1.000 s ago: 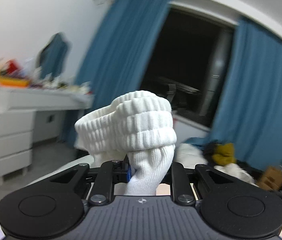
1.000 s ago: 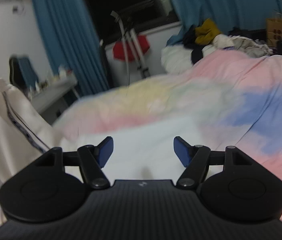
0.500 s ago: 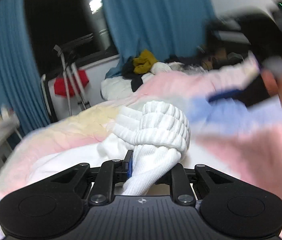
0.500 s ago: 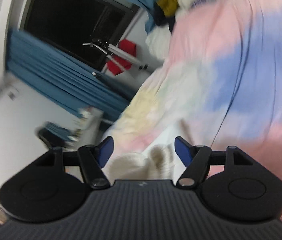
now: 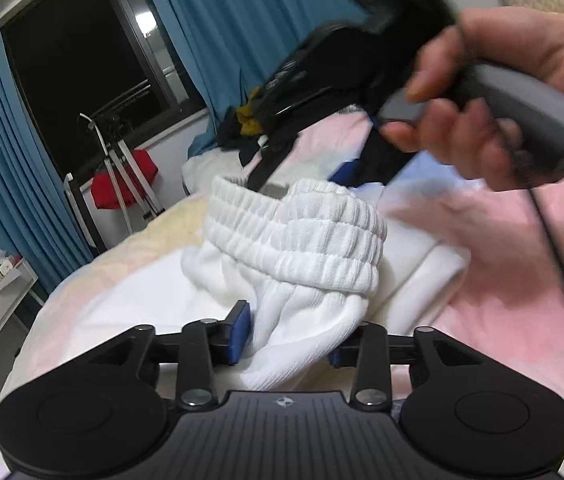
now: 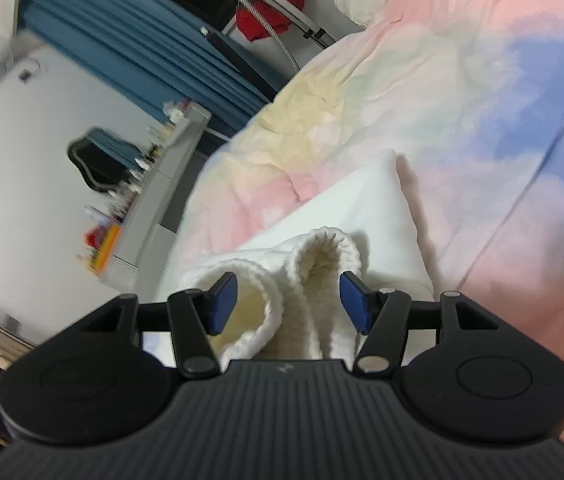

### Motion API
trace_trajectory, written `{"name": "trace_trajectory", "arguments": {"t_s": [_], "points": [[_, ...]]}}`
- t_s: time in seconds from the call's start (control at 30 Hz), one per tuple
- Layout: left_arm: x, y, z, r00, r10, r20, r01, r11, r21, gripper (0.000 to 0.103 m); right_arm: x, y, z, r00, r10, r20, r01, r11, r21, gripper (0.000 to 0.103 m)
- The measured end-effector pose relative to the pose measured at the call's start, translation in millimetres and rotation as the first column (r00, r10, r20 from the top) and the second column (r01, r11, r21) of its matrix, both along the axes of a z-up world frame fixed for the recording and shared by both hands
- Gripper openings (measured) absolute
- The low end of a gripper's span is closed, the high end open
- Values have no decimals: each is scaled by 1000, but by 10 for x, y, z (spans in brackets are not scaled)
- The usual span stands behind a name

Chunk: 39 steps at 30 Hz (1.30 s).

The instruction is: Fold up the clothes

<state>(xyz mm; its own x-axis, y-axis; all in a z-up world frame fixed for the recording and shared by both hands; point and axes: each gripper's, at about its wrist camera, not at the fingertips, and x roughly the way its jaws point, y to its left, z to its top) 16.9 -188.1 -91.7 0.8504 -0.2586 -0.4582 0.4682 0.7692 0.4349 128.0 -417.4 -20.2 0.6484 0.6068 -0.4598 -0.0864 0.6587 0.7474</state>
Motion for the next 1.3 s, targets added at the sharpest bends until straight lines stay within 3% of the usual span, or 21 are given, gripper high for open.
{"name": "trace_trajectory", "arguments": {"t_s": [0.13,0.2,0.3,0.4,0.6,0.7,0.8,0.9,1.0,1.13,1.3], "points": [[-28,79,1,1000,11,7,-11,1000,-5,49,96,203,-53,1000,12,28,-11,1000,-13,32],[-5,81,37,1000,21,3,-21,1000,-19,49,101,271,-36,999,-4,51,7,998,-67,22],[7,50,98,999,38,-3,-38,998,-42,49,155,203,-51,999,-26,41,27,999,-27,17],[-7,-36,182,999,38,4,-37,998,-52,44,167,59,6,997,-48,59,45,998,45,16],[-2,-341,378,997,-23,79,27,999,-46,41,250,-248,188,989,-82,125,74,995,67,16],[112,-478,306,997,-65,41,67,996,-53,41,291,-402,279,982,-100,158,89,993,79,16],[109,-551,64,992,-119,-48,116,991,-60,42,403,-596,-52,989,-129,77,125,991,50,16],[-11,-568,-98,988,-151,-16,150,988,-16,44,464,-804,-510,988,-150,-34,153,980,129,16],[-145,-494,-94,984,-180,4,180,983,-34,51,445,-917,-601,989,-134,-53,143,964,223,17],[-222,-285,28,979,-203,-15,200,975,-98,59,293,-866,-365,989,-145,-11,145,975,168,19],[-399,73,321,983,-179,-35,171,971,-167,66,-175,-887,-50,967,-256,14,255,965,60,21]]}}
